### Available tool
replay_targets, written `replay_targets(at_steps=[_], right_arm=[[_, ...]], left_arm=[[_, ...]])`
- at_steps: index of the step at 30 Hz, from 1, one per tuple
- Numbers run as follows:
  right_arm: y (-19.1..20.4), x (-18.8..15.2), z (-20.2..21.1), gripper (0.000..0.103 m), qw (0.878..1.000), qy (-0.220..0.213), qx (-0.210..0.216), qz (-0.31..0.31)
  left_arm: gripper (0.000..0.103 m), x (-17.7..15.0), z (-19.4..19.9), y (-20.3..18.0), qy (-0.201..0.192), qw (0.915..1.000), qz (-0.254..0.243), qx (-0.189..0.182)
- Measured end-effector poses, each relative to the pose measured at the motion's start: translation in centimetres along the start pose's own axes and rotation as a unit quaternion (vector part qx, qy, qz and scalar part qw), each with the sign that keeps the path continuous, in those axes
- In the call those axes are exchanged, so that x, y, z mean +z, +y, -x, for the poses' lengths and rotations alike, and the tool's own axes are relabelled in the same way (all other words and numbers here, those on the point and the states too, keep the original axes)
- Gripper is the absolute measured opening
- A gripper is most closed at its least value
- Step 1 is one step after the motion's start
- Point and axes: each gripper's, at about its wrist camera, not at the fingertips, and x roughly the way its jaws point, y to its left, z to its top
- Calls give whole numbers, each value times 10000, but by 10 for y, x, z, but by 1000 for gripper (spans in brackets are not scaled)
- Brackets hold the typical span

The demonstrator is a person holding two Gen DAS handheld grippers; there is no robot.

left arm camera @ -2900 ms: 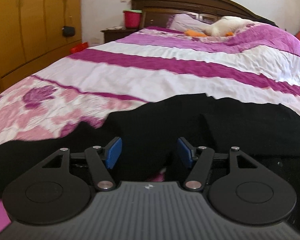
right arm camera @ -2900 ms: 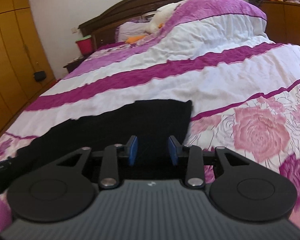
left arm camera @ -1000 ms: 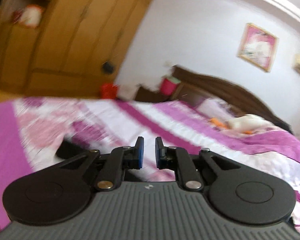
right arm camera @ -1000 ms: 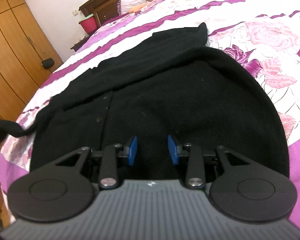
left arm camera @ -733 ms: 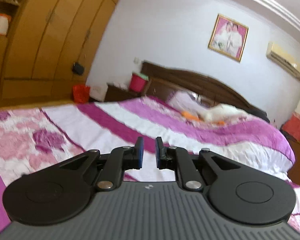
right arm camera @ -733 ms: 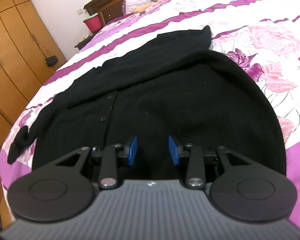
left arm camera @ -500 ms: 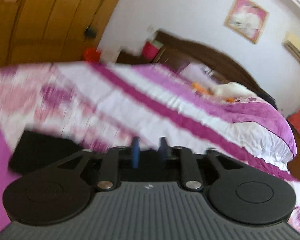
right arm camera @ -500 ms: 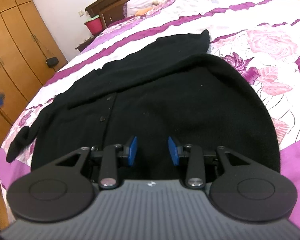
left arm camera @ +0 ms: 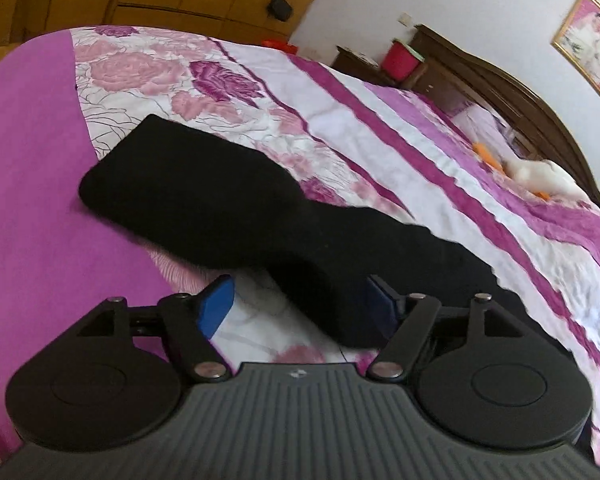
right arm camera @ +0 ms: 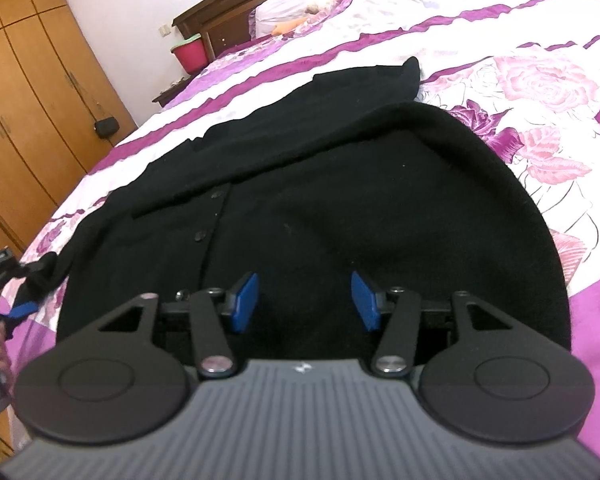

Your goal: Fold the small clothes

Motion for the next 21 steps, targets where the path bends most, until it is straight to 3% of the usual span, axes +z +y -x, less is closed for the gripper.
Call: replay_targets(at_steps=[5, 6, 7, 8, 9, 10, 16, 21], right_arm=[[-3, -1, -4, 54, 10000, 6, 39, -19], [-3, -2, -5, 54, 10000, 1, 44, -10], [-3, -2, -5, 54, 10000, -8, 48, 5], [-3, -3, -5, 54, 10000, -19, 50, 25], [-3, -3, -5, 54, 10000, -31, 55, 44], [-3, -3, -5, 54, 10000, -42, 61, 50], [-4, -4, -4, 54, 9999, -84, 97, 0], [-5, -3, -2, 54, 9998, -96, 155, -15]], left_arm=[[75, 16, -29, 10, -214, 9993, 268, 118], [70, 20, -32, 11, -259, 9991, 318, 147], [45, 25, -35, 13, -263, 9990, 336, 145], [29, 30, -38, 13, -202, 9991, 340, 123], [18, 36, -40, 13, -119, 9993, 348, 53], [14, 40, -38, 11, -144, 9992, 366, -22], [12, 67, -10, -24, -590, 9961, -69, -658], [12, 77, 16, -73, -805, 9863, -534, -1338]])
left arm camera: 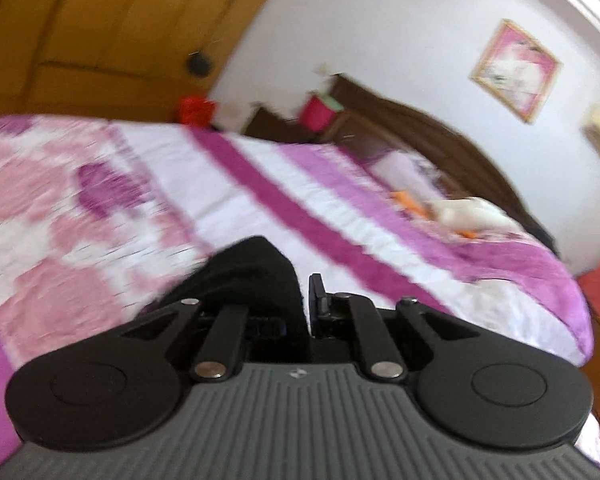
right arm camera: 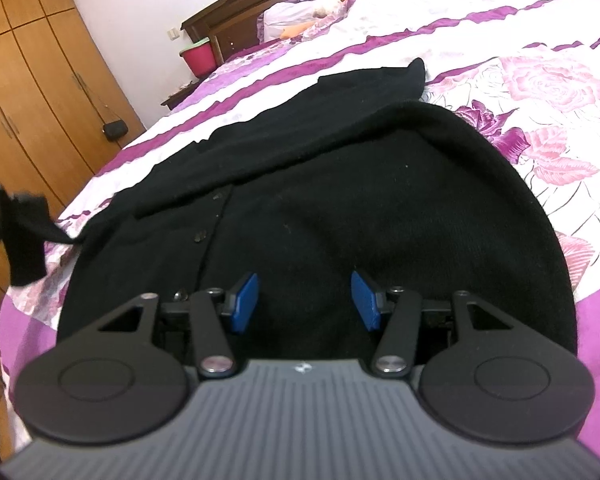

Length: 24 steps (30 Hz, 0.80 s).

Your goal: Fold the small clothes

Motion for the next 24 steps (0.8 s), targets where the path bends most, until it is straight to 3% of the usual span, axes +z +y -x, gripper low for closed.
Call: replay_targets(at_steps=[5, 11, 13, 18, 24], right_arm=[[-1, 1, 1, 54, 10000, -15, 41, -62], [-6, 0, 2, 54, 9998, -34, 157, -86], [-8, 0, 2, 54, 9997, -44, 201, -113], [-11, -2, 1, 53, 9995, -76, 298, -77], [-12, -2, 0, 53, 9994, -94, 338, -12]], left_arm=[[12, -3, 0, -66, 50, 9956, -330, -876], [12, -40, -15, -137, 515, 9834, -744, -1574], [12, -59, -26, -153, 844, 9771, -775, -1793], [12, -111, -54, -167, 1726, 9629, -791, -1917], [14, -155, -76, -163, 2419, 9472, -1247, -1698]])
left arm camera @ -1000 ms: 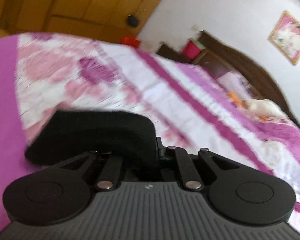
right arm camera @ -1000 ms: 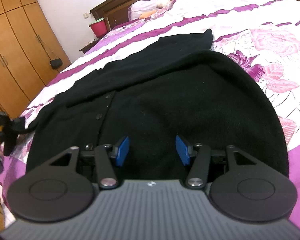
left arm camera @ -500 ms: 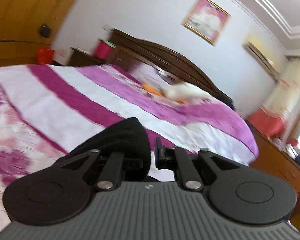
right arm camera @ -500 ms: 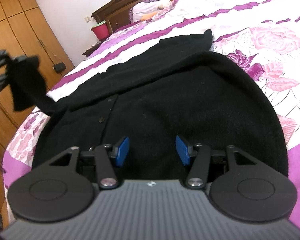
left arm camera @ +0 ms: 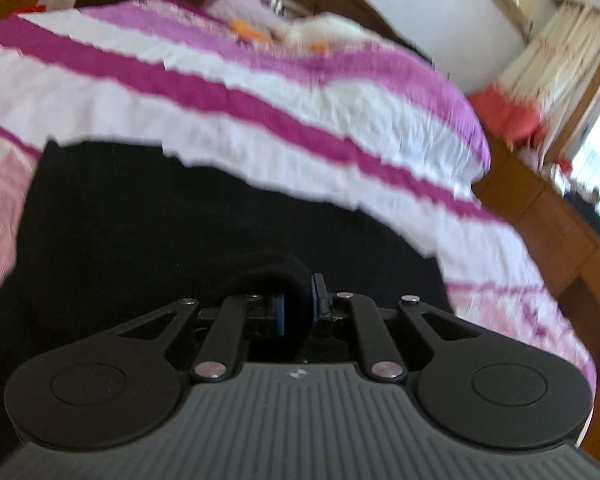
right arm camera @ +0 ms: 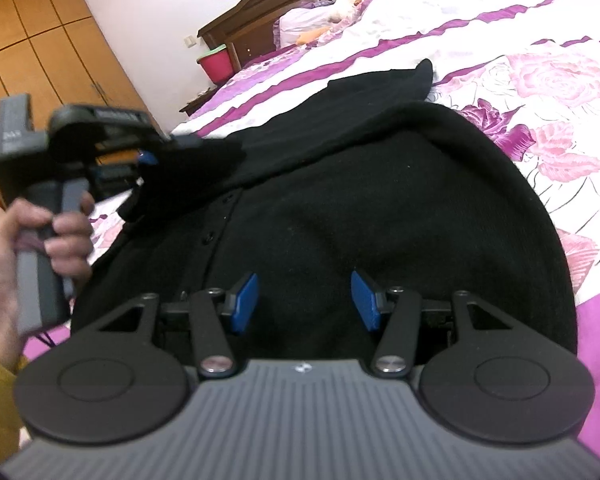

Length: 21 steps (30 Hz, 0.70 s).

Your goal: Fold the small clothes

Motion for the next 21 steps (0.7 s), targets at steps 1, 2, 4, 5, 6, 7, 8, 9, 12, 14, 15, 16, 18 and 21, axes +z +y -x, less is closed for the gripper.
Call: replay_targets(at_steps=[1, 2, 4, 5, 6, 7, 8, 9, 12, 14, 15, 16, 18, 21], right_arm=[[0, 0, 0, 53, 10000, -4, 0, -3], [0, 0, 0, 53, 10000, -10, 1, -7], [1, -1, 0, 53, 10000, -18, -2, 8], [1, -1, 0, 53, 10000, -18, -4, 22], [1, 0, 1, 53, 10000, -16, -9, 30], [2, 0, 0, 53, 10000, -13, -16, 28], [3, 1, 1, 53, 10000, -9, -29, 29], [4, 1, 1, 54, 10000, 0, -48, 43], [11, 7, 2, 56, 9998, 35, -114, 140], [19, 11, 2, 57, 9996, 31, -100, 268], [25, 15, 2, 57, 9993, 29, -60, 357], [31, 18, 1, 57, 9991, 31, -27, 420], [46, 25, -3, 57, 9981, 61, 86, 606], [73, 40, -14, 57, 9954, 109, 253, 914]], left_arm=[[15, -5, -3, 0, 116, 9999, -48, 19], [17, -10, -7, 0, 204, 9997, -102, 43], [34, -19, -5, 2, 308, 9992, -230, 122], [40, -24, -2, 2, 342, 9988, -300, 176], [51, -27, 0, 2, 351, 9986, -342, 215], [55, -31, 6, 3, 344, 9983, -401, 246], [56, -34, 11, 4, 343, 9980, -456, 264], [57, -37, 19, 4, 342, 9978, -502, 278], [59, -43, 43, 12, 288, 9971, -550, 445], [59, -46, 59, 20, 225, 9959, -576, 664], [60, -46, 67, 24, 163, 9949, -595, 801], [60, -48, 76, 29, 86, 9934, -611, 968], [60, -48, 90, 39, -63, 9905, -583, 1247], [61, -45, 108, 55, -181, 9821, -526, 1798]])
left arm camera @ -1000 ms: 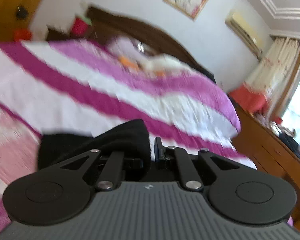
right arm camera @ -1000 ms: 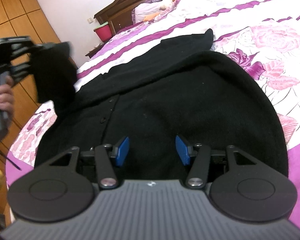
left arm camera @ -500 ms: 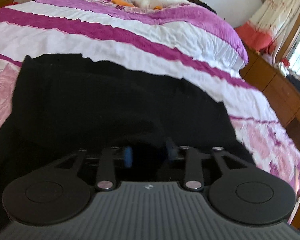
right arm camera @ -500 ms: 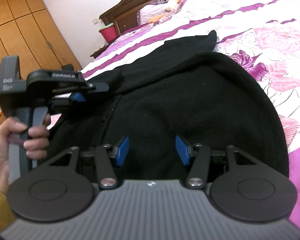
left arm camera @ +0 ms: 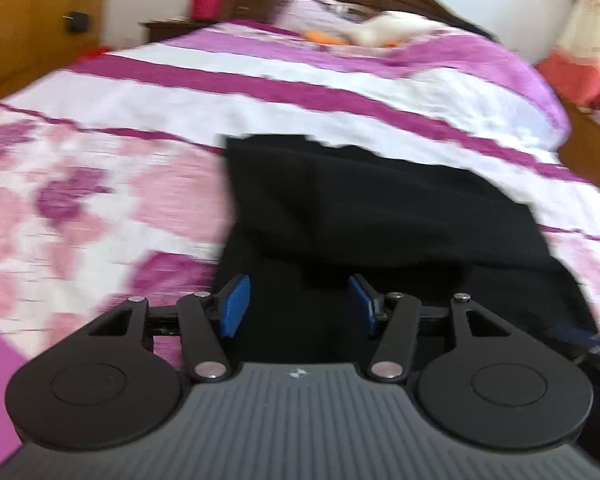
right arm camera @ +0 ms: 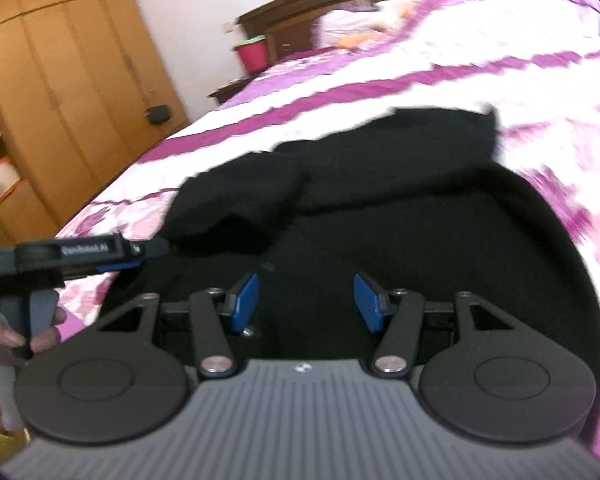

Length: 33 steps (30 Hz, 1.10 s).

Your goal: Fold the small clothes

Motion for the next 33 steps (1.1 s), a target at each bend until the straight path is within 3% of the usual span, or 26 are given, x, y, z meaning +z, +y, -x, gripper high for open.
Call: replay_targets(at_steps=[4, 10, 18, 21, 22, 23, 25, 33], right_arm=[[36, 27, -26, 57, 9986, -17, 302, 434], [89, 46, -85, 56, 9923, 284, 644, 1017], [114, 36, -143, 54, 9863, 489, -7, 1578], [104, 32, -145, 52, 9860, 457, -88, 1604], [103, 31, -146, 45, 9859, 449, -83, 1609], [100, 31, -144, 32, 9859, 431, -116, 1610], [94, 35, -138, 23, 9886, 354, -56, 1464], [50, 64, -79, 18, 9963, -556, -218, 611]], left_arm=[[61, 4, 1, 23, -76, 9977, 33, 668], [61, 4, -24, 47, 177, 9962, 297, 804], [68, -1, -34, 34, 54, 9960, -27, 892], [69, -3, -34, 34, 29, 9961, -69, 883], [69, -3, -34, 34, 25, 9960, -76, 885], [69, -3, -35, 35, 23, 9960, -88, 890], [70, -4, -36, 34, 12, 9959, -112, 901], [73, -6, -39, 33, -14, 9958, -224, 885]])
